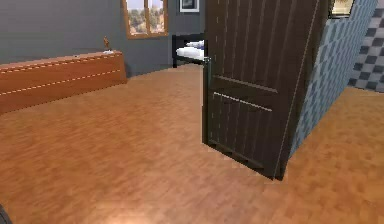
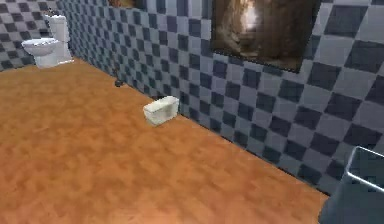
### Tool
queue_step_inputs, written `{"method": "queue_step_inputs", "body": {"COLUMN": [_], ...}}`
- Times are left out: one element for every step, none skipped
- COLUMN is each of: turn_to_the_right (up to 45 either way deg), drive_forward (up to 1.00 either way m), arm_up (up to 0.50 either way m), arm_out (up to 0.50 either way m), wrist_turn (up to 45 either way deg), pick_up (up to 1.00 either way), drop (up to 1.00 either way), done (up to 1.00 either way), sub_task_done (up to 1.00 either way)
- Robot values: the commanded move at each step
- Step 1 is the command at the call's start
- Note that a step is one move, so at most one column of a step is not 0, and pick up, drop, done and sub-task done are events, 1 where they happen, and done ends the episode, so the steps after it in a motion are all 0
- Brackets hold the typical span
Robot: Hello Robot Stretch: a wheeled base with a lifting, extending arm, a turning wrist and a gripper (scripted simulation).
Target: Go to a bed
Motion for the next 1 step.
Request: {"method": "queue_step_inputs", "body": {"turn_to_the_right": [0.0], "drive_forward": [0.30], "arm_up": [0.00], "arm_out": [0.00], "wrist_turn": [0.0], "pick_up": [0.00], "drop": [0.00], "done": [0.00], "sub_task_done": [0.00]}}
